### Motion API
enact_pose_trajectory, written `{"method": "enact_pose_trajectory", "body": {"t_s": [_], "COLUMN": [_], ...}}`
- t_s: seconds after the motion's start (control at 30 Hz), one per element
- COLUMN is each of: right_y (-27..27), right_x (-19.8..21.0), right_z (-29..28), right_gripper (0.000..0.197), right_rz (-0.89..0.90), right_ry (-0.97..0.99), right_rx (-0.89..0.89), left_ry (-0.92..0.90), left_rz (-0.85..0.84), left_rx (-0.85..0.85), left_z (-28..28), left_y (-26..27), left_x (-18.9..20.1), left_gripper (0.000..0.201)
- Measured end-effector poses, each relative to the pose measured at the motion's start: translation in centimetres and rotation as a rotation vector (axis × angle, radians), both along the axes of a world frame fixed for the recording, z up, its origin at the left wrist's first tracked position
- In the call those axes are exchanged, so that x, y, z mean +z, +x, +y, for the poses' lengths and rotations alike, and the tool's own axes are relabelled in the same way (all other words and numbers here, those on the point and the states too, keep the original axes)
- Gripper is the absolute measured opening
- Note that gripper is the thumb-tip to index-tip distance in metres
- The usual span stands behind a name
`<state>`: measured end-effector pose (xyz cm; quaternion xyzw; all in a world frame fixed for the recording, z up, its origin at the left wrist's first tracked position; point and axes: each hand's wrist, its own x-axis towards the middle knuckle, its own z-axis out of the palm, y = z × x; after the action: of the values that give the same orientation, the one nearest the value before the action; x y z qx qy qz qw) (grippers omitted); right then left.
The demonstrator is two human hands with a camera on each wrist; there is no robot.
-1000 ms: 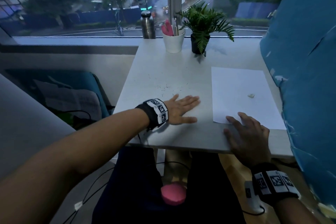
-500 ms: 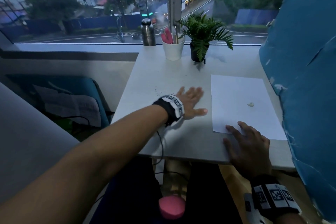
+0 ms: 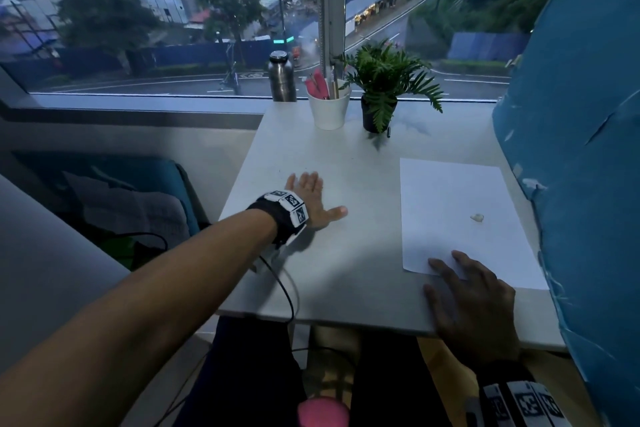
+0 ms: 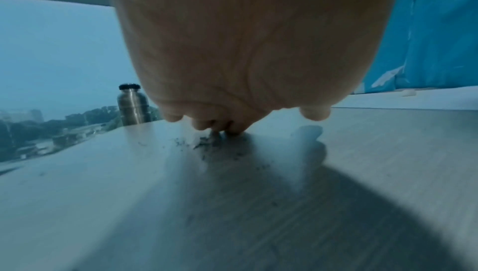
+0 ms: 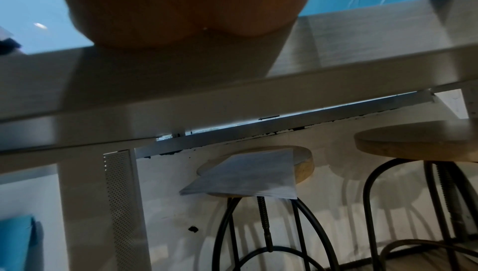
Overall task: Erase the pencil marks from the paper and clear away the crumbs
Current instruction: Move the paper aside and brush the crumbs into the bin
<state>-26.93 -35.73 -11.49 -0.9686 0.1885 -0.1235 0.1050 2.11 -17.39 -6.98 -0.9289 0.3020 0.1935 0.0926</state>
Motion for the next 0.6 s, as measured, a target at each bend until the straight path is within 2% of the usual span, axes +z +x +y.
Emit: {"method": "enact_pose_trajectory", "body": {"t_s": [0.07, 0.13, 0.2, 0.3, 0.43, 0.6], "right_y": [0.0, 0.0, 0.0, 0.1, 0.1, 0.3], "right_x": [-0.1, -0.2, -0.2, -0.2, -0.2, -0.5], "right_z": [0.0, 0.0, 0.0, 0.0, 0.1, -0.1], "right_gripper": [0.055, 0.055, 0.056, 0.057, 0.057, 0.056], "right_rz": [0.007, 0.019, 0.032, 0.022, 0.012, 0.025], "right_ry": [0.004, 0.006, 0.0, 0.005, 0.001, -0.005], "right_rx": [-0.002, -0.009, -0.011, -0.019, -0.026, -0.028], "left_ry": [-0.034, -0.104, -0.128, -0.09, -0.093, -0.083], "left_rz": [-0.048, -0.011, 0.115, 0.188, 0.17, 0.126], "left_rx": [0.024, -0.133, -0.325, -0.426, -0.354, -0.12], "left_z": [-0.4, -1.7, -3.1, -3.5, -0.4, 2.8], "left_y": [0.2, -0.3, -1.4, -2.0, -0.6, 0.6], "left_x": [0.4, 0.5, 0.6, -0.4, -0.9, -1.1], "left_gripper": [0.111, 0.101, 0.086, 0.078, 0.08, 0.094]}}
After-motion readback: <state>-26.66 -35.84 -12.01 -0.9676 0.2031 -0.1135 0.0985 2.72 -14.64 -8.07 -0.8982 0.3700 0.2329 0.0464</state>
